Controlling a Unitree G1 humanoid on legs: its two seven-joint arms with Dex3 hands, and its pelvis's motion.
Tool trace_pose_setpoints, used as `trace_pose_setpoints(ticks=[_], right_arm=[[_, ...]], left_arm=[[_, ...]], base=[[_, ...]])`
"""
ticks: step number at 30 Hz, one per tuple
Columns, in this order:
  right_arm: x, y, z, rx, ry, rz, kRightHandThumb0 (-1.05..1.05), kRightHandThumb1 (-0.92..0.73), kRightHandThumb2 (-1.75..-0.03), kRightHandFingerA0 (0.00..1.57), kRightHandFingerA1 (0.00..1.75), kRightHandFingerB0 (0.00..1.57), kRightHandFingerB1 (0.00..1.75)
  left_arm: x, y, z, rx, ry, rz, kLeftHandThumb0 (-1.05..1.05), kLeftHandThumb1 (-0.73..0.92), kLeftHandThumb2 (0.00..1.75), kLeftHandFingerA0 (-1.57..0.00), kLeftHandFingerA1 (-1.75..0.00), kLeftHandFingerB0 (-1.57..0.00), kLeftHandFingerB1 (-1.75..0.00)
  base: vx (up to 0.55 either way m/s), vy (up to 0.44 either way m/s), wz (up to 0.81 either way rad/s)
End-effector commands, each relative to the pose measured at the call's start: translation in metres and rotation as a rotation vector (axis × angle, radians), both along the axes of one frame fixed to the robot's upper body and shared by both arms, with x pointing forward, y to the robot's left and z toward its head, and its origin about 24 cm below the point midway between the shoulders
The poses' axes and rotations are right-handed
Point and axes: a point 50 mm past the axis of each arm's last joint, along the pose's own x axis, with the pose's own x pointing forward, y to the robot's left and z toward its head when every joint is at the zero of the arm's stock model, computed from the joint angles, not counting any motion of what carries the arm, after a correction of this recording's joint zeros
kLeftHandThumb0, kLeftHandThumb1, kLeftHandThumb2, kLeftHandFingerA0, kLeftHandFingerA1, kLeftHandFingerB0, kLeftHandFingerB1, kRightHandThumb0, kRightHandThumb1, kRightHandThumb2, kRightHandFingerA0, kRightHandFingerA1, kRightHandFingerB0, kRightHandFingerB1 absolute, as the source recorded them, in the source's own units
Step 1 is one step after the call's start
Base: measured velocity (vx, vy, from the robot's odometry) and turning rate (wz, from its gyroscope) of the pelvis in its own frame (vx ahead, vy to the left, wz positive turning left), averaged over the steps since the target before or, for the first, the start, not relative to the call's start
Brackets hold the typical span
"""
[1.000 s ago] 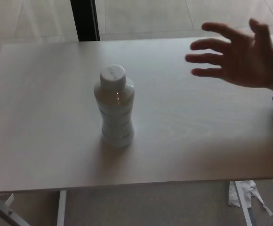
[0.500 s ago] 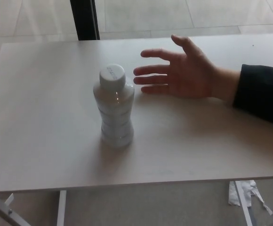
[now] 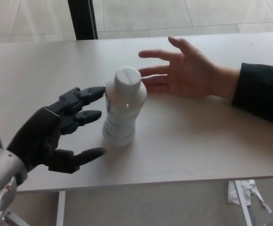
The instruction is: Pick up a bottle and hand it
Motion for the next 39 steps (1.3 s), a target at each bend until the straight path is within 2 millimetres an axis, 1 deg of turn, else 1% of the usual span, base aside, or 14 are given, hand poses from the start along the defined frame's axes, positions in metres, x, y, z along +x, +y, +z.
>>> trace_pose_setpoints(ticks=[1, 5, 6, 8, 9, 12, 13, 16, 17, 22, 23, 35, 36, 39], right_arm=[[0.002, -0.004, 0.005, 0.007, -0.012, -0.012, -0.78, -0.51, -0.60, 1.09, 1.58, 0.35, 0.65], [0.002, -0.004, 0.004, 0.003, -0.014, -0.012, -0.80, -0.53, -0.57, 1.15, 1.50, 0.36, 0.66], [0.002, -0.004, 0.003, 0.004, -0.013, -0.022, -0.79, -0.51, -0.59, 1.10, 1.55, 0.38, 0.66], [0.001, -0.003, 0.002, 0.010, -0.018, -0.014, -0.78, -0.52, -0.57, 1.13, 1.51, 0.37, 0.64], [0.002, -0.002, 0.004, 0.005, -0.012, -0.013, -0.57, -0.31, -0.89, 1.36, 1.41, 0.38, 0.68], [0.002, -0.002, 0.005, 0.004, -0.009, -0.010, -0.57, -0.31, -0.89, 1.36, 1.41, 0.38, 0.68], [0.003, -0.002, 0.006, 0.005, -0.011, -0.009, -0.77, -0.53, -0.57, 1.13, 1.56, 0.38, 0.64], [0.004, -0.002, 0.004, 0.004, 0.004, -0.019, -0.81, -0.52, -0.57, 1.13, 1.57, 0.39, 0.64], [0.004, -0.002, 0.005, 0.000, 0.003, -0.015, -0.90, -0.45, -0.84, 1.18, 1.49, 0.38, 0.66], [0.006, -0.002, 0.005, -0.007, 0.006, -0.019, -0.79, -0.50, -0.60, 1.09, 1.60, 0.42, 0.65], [0.007, -0.002, 0.006, -0.012, 0.012, -0.013, -0.81, -0.40, -0.85, 1.21, 1.45, 0.37, 0.65], [0.013, -0.001, 0.010, -0.026, 0.006, 0.012, -0.89, -0.44, -0.85, 1.12, 1.44, 0.41, 0.67], [0.015, 0.000, 0.010, -0.020, 0.002, 0.013, -0.80, -0.50, -0.61, 1.05, 1.58, 0.41, 0.65], [0.017, 0.002, 0.012, -0.017, -0.004, 0.019, -0.83, -0.41, -0.84, 1.17, 1.46, 0.38, 0.67]], left_arm=[[-0.001, -0.005, -0.003, 0.006, 0.080, -0.036, -0.77, 0.53, 0.56, -0.01, -0.46, -0.09, -0.32], [0.001, -0.005, -0.002, 0.035, 0.081, -0.041, -0.80, 0.53, 0.58, 0.00, -0.43, -0.08, -0.33], [0.002, -0.004, -0.001, 0.032, 0.085, -0.044, -0.77, 0.44, 0.88, 0.00, -0.35, -0.08, -0.35], [0.002, -0.002, -0.001, 0.066, 0.083, -0.035, -0.73, 0.40, 0.88, 0.00, -0.38, -0.05, -0.34], [0.003, -0.001, -0.001, 0.073, 0.090, -0.025, -0.77, 0.43, 0.89, -0.01, -0.33, -0.08, -0.26], [0.003, 0.001, -0.001, 0.078, 0.099, -0.014, -0.77, 0.43, 0.89, -0.01, -0.33, -0.08, -0.26], [0.004, 0.002, -0.001, 0.080, 0.099, -0.009, -0.76, 0.42, 0.88, -0.01, -0.33, -0.08, -0.26], [0.006, 0.003, 0.000, 0.092, 0.101, 0.018, -0.76, 0.42, 0.89, -0.01, -0.31, -0.08, -0.22], [0.007, 0.003, 0.000, 0.096, 0.098, 0.021, -0.76, 0.42, 0.89, -0.01, -0.32, -0.09, -0.20], [0.010, 0.001, 0.002, 0.109, 0.075, 0.055, -0.72, 0.37, 0.88, 0.00, -0.35, 0.00, -0.20], [0.010, -0.001, 0.002, 0.107, 0.074, 0.069, -0.72, 0.37, 0.87, 0.00, -0.35, 0.00, -0.20], [0.022, -0.029, -0.008, 0.026, 0.098, 0.198, -0.79, 0.43, 0.86, 0.00, -0.24, 0.00, -0.06], [0.022, -0.031, -0.010, 0.021, 0.104, 0.203, -0.79, 0.42, 0.87, 0.00, -0.25, 0.00, -0.07], [0.021, -0.037, -0.016, 0.036, 0.114, 0.203, -0.76, 0.41, 0.87, 0.00, -0.30, -0.03, -0.10]], base=[[0.00, 0.000, 0.00], [0.00, 0.000, 0.00], [0.00, 0.000, 0.00], [0.00, 0.000, 0.00], [0.00, 0.000, 0.00], [0.00, 0.000, 0.00], [0.00, 0.000, 0.00], [0.00, 0.000, 0.00], [0.00, 0.000, 0.00], [0.00, 0.000, 0.00], [0.00, 0.000, 0.00], [0.00, 0.000, 0.00], [0.00, 0.000, 0.00], [0.00, 0.000, 0.00]])
